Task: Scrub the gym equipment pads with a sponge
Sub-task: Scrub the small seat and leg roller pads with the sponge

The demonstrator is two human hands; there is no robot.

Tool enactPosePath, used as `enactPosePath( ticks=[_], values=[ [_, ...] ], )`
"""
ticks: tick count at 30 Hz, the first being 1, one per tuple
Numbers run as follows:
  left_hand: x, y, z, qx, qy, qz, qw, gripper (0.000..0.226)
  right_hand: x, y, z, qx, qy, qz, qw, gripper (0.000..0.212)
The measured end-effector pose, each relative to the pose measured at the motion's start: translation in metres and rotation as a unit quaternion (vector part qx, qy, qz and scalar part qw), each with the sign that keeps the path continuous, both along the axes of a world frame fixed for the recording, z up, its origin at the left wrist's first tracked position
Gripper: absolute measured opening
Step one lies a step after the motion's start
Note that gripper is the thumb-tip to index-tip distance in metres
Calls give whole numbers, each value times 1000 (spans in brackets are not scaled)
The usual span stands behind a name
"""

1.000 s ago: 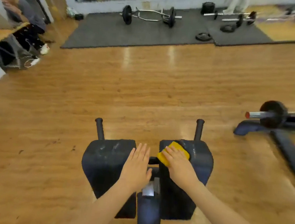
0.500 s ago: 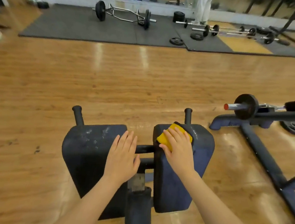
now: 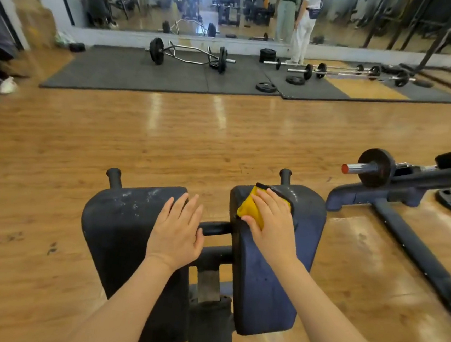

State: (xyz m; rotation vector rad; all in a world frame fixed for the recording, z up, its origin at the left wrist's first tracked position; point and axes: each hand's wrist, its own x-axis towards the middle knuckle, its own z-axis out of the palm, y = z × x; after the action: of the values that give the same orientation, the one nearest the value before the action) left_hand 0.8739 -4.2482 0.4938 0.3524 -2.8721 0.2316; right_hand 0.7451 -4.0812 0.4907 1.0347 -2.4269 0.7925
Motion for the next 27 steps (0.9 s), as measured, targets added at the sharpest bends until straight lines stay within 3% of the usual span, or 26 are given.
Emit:
enactPosePath(
  ticks=[4,9,13,18,23,27],
  values=[
    [0,0,-3,-6,-2,2,1000,53,1,7,-19,-65,76,37,994,40],
    [0,-1,-6,-14,14,-3,1000,52,20,14,-39,-36,90,67,993,74],
    [1,0,-6,-21,13,-4,1000,54,21,21,-41,1,84,99,992,83],
    [0,-1,-9,-28,22,-3,999,53,0,32,-11,-87,60,-27,994,59],
    [1,-1,-9,-37,36,-5,999,52,18,0,-19,5,77,11,997,52],
    [1,0,-10,-43,38,4,998,53,15,-2,-26,-41,83,-2,996,45]
  ],
)
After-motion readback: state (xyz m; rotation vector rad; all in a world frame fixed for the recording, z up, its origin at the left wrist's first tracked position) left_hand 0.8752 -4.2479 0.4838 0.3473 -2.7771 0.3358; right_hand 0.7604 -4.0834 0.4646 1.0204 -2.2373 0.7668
